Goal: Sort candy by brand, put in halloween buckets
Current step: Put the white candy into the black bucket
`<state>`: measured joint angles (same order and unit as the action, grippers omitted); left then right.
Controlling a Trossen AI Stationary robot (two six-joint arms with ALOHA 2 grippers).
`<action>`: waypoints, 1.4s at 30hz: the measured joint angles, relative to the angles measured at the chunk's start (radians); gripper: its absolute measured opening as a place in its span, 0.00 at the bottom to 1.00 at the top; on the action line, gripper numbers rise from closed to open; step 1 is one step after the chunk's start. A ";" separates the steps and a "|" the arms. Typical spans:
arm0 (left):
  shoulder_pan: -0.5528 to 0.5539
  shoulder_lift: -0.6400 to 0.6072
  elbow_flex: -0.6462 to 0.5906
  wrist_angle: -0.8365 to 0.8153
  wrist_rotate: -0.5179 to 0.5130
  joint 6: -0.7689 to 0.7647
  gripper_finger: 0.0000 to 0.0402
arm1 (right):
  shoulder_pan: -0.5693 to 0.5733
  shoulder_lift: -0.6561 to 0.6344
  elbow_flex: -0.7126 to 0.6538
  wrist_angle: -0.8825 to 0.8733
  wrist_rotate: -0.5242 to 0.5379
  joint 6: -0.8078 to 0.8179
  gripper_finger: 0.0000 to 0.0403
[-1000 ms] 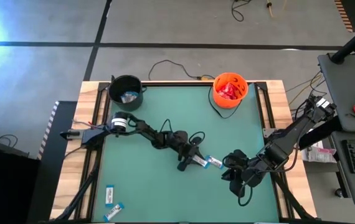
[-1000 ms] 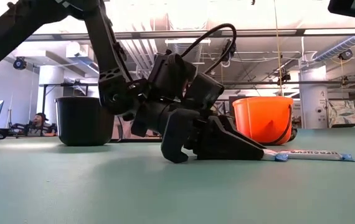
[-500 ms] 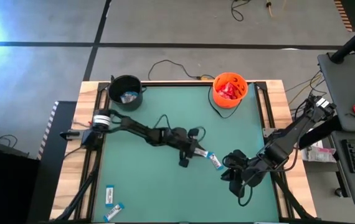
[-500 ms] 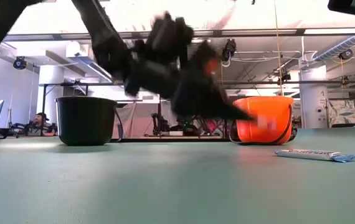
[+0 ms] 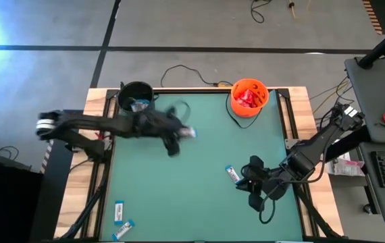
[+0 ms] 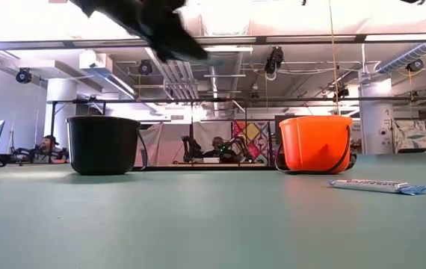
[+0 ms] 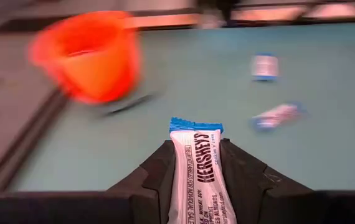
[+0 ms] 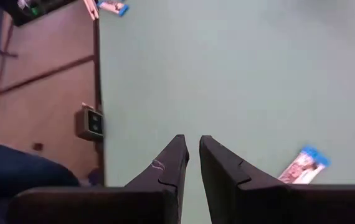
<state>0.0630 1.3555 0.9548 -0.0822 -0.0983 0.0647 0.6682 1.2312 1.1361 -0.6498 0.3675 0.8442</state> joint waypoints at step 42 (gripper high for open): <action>0.812 -0.030 0.033 -0.700 -0.229 -0.346 0.23 | -0.544 0.180 -0.092 0.096 -0.140 -0.713 0.10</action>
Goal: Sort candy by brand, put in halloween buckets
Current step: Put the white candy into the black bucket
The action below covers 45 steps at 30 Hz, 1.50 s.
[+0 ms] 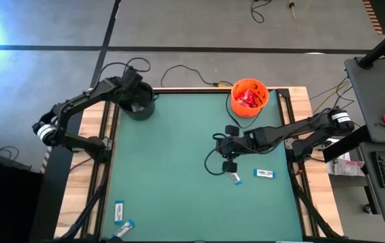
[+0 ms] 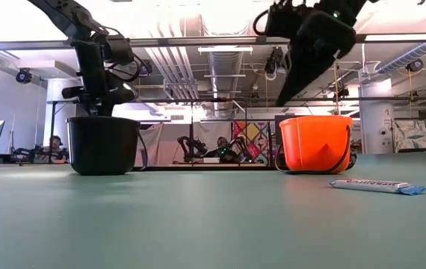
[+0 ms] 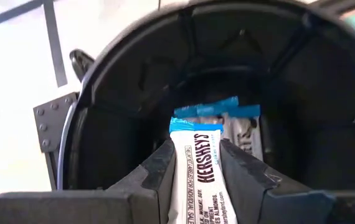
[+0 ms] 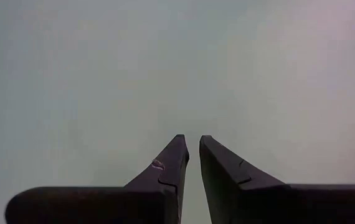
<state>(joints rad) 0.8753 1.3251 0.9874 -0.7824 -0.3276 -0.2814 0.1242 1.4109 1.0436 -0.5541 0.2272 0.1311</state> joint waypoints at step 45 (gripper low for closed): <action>-0.642 -0.337 -0.002 0.142 0.287 -0.119 0.49 | 0.031 0.007 -0.127 -0.018 -0.079 0.253 0.10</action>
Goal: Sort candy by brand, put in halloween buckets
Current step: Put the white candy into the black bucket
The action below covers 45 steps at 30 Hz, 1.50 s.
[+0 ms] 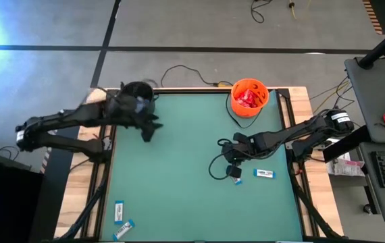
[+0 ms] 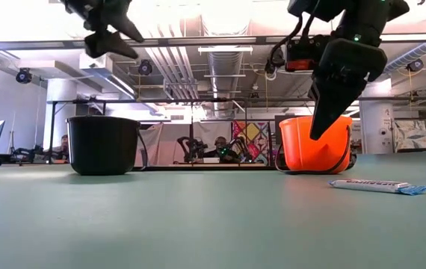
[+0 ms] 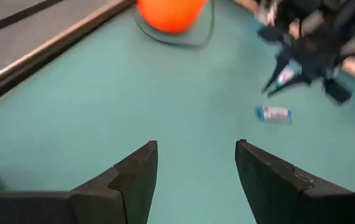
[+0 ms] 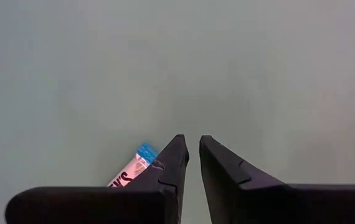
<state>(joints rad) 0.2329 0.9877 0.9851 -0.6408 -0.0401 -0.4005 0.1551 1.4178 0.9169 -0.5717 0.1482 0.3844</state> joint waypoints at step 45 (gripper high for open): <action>-0.371 0.500 -0.394 0.563 -0.093 -0.441 0.49 | 0.056 -0.036 -0.079 -0.007 -0.209 -0.160 0.09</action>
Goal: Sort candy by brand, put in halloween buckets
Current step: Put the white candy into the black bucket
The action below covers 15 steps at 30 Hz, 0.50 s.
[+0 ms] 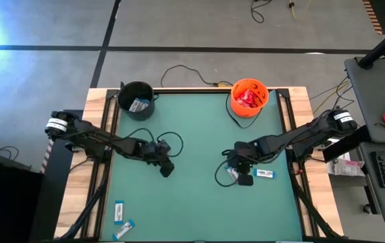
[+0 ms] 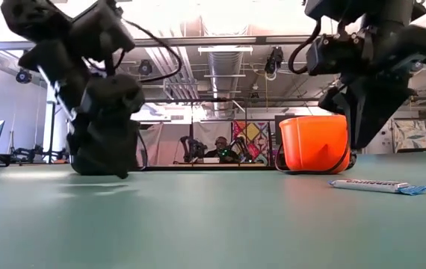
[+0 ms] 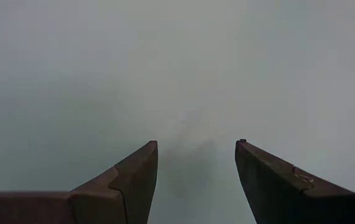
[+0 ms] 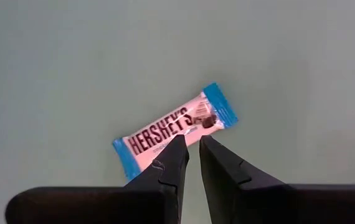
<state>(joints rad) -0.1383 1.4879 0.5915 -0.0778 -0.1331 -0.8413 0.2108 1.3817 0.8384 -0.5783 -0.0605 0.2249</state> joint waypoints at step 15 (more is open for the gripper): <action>-0.006 -0.043 -0.098 -0.069 -0.010 0.066 0.49 | -0.005 0.156 -0.033 0.155 -0.048 -0.071 0.09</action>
<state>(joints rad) -0.1440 1.4446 0.4937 -0.1467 -0.1427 -0.7755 0.2057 1.5380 0.8054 -0.4235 -0.1088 0.1538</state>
